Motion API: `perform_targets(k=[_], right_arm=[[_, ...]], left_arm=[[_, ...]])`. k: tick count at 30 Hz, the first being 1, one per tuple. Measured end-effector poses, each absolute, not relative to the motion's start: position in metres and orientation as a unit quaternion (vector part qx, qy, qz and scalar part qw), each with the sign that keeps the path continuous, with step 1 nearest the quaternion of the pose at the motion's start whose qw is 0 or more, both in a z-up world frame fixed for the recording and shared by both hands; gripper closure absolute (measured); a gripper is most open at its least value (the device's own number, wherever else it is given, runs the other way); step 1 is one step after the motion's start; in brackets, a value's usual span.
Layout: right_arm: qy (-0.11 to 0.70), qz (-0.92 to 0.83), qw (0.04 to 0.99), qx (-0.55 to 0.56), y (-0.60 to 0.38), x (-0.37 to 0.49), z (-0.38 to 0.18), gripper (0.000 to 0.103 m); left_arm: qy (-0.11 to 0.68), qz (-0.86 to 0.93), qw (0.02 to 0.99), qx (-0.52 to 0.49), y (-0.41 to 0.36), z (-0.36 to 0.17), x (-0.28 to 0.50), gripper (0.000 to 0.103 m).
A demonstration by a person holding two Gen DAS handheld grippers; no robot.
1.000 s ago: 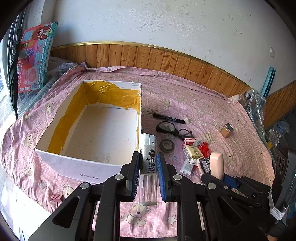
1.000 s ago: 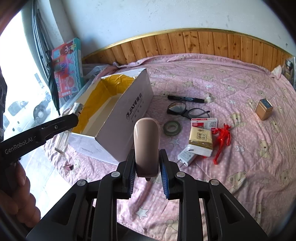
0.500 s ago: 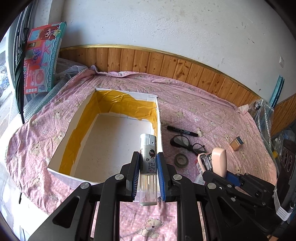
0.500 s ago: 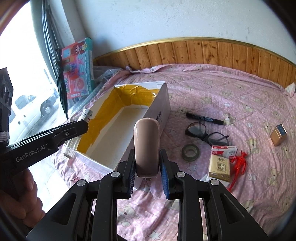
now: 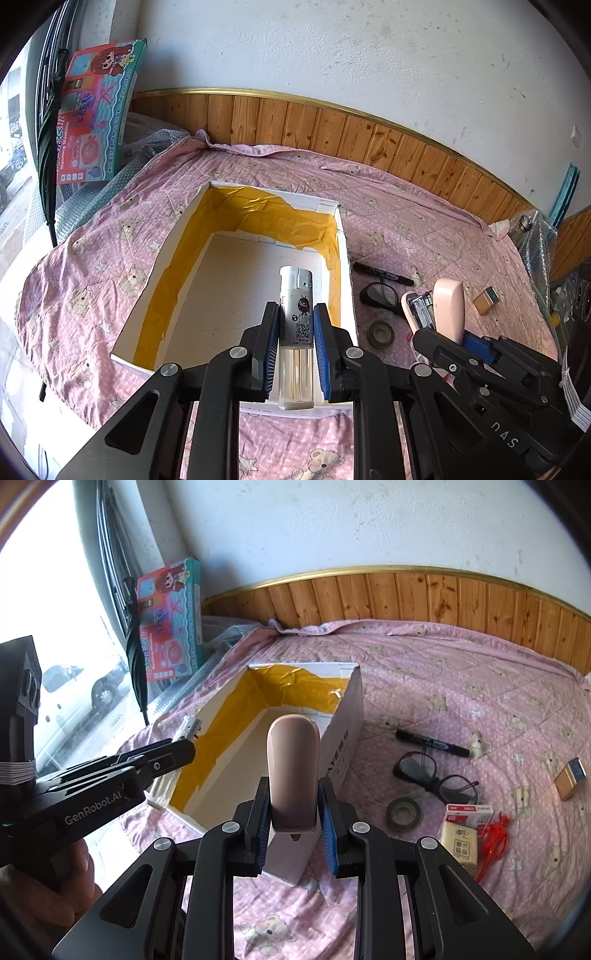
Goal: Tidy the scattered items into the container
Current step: 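Open the left tool to drop the cream tube while the right tool drops the stapler into the box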
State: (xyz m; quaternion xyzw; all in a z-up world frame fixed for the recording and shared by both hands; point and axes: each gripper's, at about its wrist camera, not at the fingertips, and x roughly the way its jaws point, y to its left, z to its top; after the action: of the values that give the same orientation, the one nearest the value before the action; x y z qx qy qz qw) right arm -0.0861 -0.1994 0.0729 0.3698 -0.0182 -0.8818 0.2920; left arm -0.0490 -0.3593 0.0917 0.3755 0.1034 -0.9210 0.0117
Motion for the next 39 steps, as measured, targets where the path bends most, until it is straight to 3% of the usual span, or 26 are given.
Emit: perform_targets(k=[39], right_arm=[[0.008,-0.837,0.351,0.42,-0.28,-0.125,0.04,0.077]], left_arm=[[0.123,-0.889,0.056,0.437,-0.413,0.049,-0.099,0.083]])
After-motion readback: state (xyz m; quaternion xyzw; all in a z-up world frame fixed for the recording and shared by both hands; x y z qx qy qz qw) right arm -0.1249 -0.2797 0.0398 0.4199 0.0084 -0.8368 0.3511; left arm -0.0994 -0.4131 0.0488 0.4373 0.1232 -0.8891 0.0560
